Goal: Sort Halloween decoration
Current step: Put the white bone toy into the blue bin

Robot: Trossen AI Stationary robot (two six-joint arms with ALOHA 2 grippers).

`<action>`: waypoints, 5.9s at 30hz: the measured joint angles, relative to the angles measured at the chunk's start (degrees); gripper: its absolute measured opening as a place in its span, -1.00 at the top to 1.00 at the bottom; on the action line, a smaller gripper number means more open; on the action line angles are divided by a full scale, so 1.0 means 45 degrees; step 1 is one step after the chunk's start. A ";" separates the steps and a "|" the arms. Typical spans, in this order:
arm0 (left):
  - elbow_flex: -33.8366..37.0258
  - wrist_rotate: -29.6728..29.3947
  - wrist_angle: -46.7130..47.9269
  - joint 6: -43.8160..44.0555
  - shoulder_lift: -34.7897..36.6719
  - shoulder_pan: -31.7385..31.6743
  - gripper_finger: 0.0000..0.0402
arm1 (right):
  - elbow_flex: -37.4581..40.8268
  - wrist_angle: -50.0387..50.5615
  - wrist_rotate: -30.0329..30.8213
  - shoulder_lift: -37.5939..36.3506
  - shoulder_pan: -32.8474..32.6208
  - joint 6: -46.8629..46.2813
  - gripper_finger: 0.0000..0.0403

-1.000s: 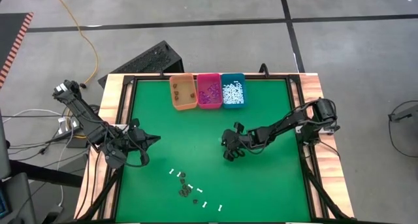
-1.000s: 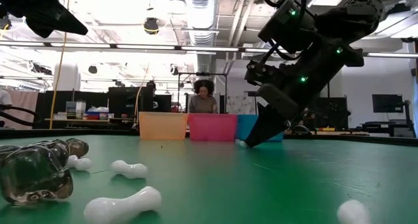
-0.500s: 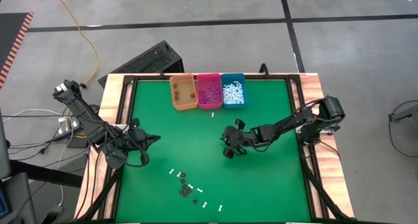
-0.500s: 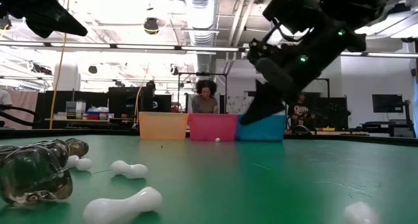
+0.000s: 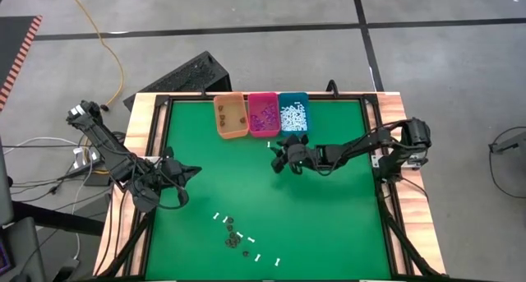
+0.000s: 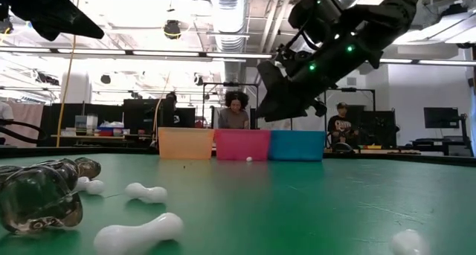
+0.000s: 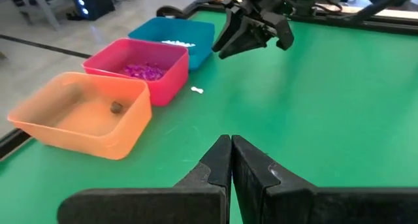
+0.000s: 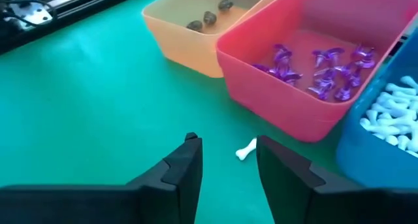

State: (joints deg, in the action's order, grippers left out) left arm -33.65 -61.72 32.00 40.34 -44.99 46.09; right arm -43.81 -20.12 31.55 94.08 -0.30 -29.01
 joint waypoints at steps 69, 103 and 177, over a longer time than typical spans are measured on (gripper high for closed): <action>0.0005 0.0806 0.0154 0.0019 -0.0005 0.0002 1.00 | -0.4013 0.9939 0.2469 -0.0528 0.1749 -0.1097 0.92; 0.0010 0.0553 0.0120 -0.0001 0.0003 0.0005 1.00 | -0.3744 0.5953 -0.2402 0.0690 -0.8659 0.3108 0.05; 0.0005 0.1142 0.0720 0.0199 -0.0092 -0.0801 1.00 | -0.6621 0.5860 -0.5268 0.4708 -0.4696 0.6354 0.91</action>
State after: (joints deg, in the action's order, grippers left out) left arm -33.63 -56.58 35.24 41.23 -45.41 42.48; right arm -73.60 6.25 7.84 115.27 -21.44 -0.42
